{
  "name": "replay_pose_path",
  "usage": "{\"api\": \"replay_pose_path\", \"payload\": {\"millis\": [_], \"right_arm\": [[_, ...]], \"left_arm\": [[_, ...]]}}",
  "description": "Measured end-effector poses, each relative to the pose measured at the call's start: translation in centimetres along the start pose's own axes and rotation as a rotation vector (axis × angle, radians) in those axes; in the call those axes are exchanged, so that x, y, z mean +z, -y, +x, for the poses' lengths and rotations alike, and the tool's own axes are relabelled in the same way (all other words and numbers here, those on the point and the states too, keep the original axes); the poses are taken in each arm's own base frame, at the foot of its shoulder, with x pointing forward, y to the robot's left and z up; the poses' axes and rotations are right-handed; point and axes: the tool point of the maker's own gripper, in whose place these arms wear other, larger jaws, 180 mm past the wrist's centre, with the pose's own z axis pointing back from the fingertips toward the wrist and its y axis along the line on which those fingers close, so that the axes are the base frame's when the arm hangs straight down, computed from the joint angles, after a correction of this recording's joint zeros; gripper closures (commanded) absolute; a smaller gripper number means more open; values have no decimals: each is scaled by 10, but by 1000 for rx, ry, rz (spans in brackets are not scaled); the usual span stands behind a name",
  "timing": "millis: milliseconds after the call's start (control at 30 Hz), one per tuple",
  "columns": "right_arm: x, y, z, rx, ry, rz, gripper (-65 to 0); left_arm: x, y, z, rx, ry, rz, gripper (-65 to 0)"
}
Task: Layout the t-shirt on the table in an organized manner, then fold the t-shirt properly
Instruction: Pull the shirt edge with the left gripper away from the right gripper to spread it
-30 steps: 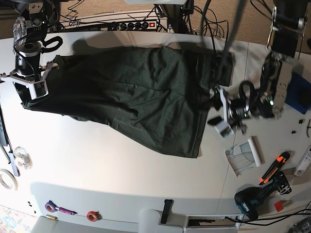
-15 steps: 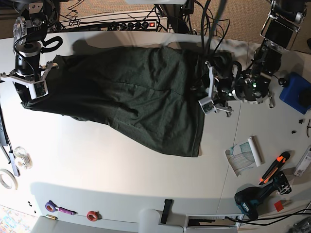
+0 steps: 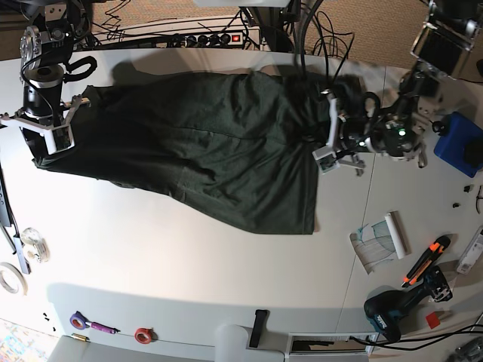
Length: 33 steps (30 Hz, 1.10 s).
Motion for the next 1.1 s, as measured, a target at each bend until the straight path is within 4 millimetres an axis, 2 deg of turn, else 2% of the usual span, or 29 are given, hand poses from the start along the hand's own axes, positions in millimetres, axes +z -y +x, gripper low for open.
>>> {"api": "replay_pose_path", "payload": {"millis": [200,500,700,833,1000,1100], "right_arm": [[0,0,0,0,-1,0,0],[0,0,-1,0,-4,0,0],[0,0,-2,0,-8,0,0],[0,0,-2,0,-8,0,0],[0,0,-2,0,-8,0,0],[0,0,-2,0,-8,0,0]], "left_arm": [[22,2,10,-52,15,0,0],[28,5,10,-31,18,-22,0],[30,18,-14,21,-115,-91,0],[33,33,-14,69,-123,-175,0],[37,42,-28,85,-207,-225,0],[35,42,-20,90,-160,-222,0]]}}
